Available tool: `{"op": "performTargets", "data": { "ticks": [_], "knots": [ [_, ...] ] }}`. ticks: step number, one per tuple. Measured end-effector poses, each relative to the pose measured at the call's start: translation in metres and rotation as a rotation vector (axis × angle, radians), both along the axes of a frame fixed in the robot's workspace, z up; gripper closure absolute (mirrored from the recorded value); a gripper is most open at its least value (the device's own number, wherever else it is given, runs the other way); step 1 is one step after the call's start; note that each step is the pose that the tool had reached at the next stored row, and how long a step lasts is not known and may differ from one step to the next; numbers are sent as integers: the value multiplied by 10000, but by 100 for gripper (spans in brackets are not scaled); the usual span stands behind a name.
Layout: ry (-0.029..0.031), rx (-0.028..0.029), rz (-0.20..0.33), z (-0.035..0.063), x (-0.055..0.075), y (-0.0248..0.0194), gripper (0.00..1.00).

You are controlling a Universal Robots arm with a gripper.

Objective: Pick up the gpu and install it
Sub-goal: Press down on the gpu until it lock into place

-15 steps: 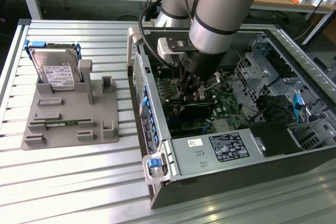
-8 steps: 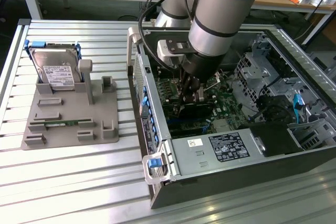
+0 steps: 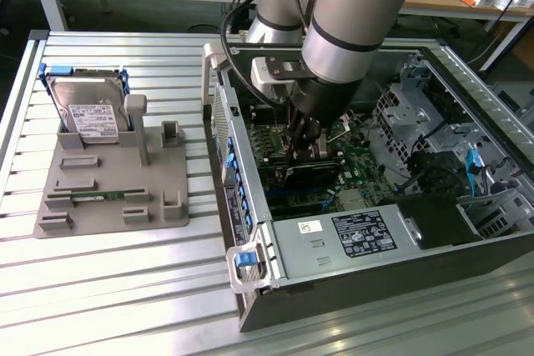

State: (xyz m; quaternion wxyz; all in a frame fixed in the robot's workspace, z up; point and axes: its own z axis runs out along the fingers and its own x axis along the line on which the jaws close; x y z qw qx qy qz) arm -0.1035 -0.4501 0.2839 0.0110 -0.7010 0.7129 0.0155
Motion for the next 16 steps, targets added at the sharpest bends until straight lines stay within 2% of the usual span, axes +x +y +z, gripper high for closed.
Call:
{"op": "performTargets", "data": {
  "ticks": [1, 3, 6, 7, 11, 13, 14, 16],
  "knots": [
    [1, -2, -1, 1, 0, -1, 87],
    [1, -54, 1, -5, 0, -5, 87],
    [0, -69, 0, -20, 0, -6, 87],
    [0, -128, -1, -35, 0, -5, 87],
    [1, -173, 0, -67, 0, -5, 87],
    [1, -283, -1, -78, 0, -6, 87],
    [2, -309, 0, -82, 0, -6, 87],
    [2, -323, 0, -90, 0, -7, 87]
  ]
}}
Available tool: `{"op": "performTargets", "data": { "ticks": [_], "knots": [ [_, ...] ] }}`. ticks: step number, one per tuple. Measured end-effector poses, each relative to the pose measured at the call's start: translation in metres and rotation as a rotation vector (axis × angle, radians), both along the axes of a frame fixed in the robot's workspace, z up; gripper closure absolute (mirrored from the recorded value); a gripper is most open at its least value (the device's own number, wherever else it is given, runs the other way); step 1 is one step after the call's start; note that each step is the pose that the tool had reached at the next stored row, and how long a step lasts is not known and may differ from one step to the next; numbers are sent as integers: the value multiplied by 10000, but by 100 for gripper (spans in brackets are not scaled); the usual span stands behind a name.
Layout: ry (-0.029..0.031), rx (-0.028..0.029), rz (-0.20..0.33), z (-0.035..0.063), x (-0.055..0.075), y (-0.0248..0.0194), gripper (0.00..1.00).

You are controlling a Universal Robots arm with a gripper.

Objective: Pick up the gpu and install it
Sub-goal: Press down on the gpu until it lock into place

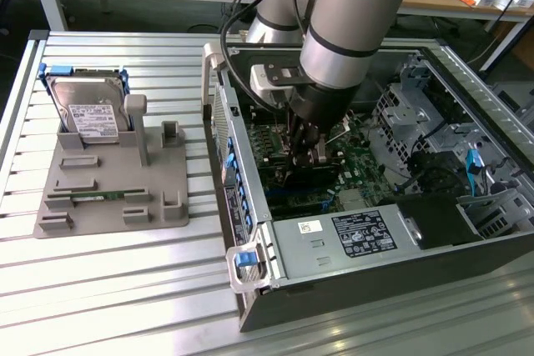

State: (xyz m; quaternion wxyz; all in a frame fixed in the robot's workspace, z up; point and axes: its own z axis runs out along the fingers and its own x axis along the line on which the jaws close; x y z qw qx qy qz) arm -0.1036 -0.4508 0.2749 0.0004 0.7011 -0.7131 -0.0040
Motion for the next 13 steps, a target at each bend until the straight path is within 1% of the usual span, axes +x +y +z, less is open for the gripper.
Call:
{"op": "performTargets", "data": {
  "ticks": [2, 4, 5, 6, 8, 9, 10, 11, 12, 13],
  "knots": [
    [-1, 1, 0, -6, 0, -4, 87],
    [-1, 1, 0, -9, 0, -26, 87],
    [-3, 3, -1, -5, 0, -29, 87],
    [-12, 13, 0, 14, 1, -29, 87],
    [-5, -10, 1, 137, 1, -23, 87],
    [-4, -28, 0, 139, 2, -12, 87],
    [20, -54, 1, 137, 16, 10, 87],
    [76, -74, 0, 121, 30, 29, 87],
    [136, -98, 0, 97, 43, 38, 87],
    [176, -122, 0, 80, 49, 39, 87]
  ]
}}
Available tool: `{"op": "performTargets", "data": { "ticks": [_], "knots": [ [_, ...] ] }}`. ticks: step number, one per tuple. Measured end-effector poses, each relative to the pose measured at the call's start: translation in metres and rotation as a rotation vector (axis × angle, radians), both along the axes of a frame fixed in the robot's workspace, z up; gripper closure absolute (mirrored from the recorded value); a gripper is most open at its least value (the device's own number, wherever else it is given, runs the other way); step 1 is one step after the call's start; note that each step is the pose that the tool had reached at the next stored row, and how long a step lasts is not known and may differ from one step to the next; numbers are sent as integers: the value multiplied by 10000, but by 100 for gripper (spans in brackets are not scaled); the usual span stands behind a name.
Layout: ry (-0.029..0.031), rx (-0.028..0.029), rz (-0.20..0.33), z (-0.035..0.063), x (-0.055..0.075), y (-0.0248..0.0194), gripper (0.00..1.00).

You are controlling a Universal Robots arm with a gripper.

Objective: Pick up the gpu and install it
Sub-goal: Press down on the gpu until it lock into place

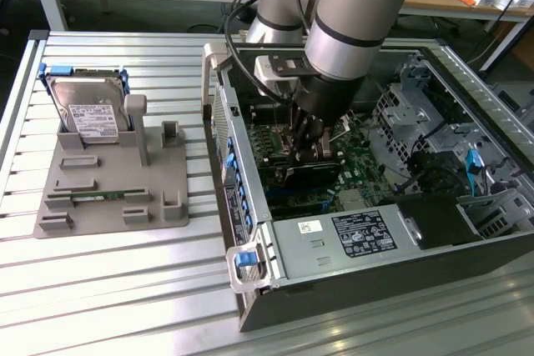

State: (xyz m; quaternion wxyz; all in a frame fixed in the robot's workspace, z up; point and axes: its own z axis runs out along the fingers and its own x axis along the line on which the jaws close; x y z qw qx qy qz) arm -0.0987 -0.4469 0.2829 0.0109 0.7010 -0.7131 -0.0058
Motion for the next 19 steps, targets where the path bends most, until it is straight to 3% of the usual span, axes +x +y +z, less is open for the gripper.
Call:
{"op": "performTargets", "data": {
  "ticks": [5, 8, 11, 13, 15, 17, 19],
  "knots": [
    [185, -141, 0, -81, 25, 0, 87],
    [237, -182, 0, -92, 36, -1, 87],
    [242, -187, 0, -83, 38, -7, 87],
    [247, -197, 1, 65, 38, -7, 87],
    [246, -200, 0, 87, 38, 2, 87],
    [246, -276, -1, 83, 36, 79, 87],
    [247, -319, -2, 44, 17, 96, 87]
  ]
}}
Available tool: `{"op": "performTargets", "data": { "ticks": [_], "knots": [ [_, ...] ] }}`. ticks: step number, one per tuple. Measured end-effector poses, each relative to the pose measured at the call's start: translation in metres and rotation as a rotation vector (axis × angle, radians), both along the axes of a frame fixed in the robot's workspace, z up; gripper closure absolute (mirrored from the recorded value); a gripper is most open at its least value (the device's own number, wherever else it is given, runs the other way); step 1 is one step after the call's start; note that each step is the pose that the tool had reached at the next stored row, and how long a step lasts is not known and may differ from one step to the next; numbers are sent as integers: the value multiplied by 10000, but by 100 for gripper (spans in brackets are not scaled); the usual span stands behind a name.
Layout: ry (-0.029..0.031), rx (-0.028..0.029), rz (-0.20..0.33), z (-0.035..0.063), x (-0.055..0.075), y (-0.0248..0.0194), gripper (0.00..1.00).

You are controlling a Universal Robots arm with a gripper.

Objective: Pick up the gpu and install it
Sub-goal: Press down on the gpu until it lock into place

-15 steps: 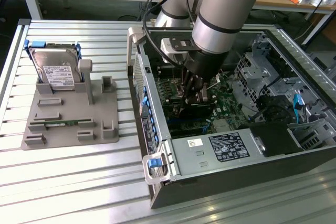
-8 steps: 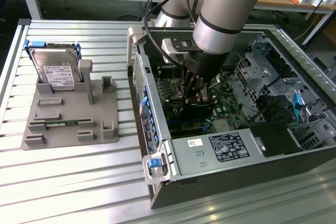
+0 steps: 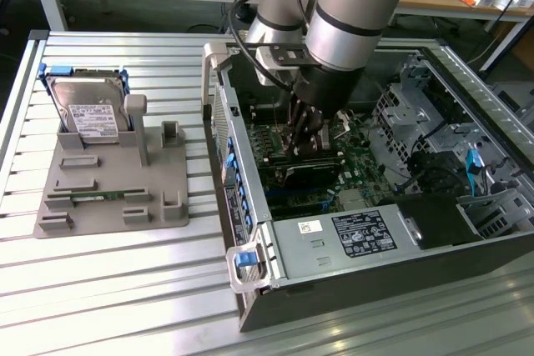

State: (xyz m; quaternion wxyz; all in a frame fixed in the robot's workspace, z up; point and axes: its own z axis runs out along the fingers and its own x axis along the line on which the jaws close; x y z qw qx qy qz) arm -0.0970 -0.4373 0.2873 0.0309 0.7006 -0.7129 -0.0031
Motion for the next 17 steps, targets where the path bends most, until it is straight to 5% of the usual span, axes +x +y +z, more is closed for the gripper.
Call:
{"op": "performTargets", "data": {
  "ticks": [13, 16, 17],
  "knots": [
    [6, -220, 0, -125, -37, 0, 87],
    [74, -233, 1, -224, -37, -1, 87],
    [58, -206, -2, -184, -35, 4, 87]
  ]
}}
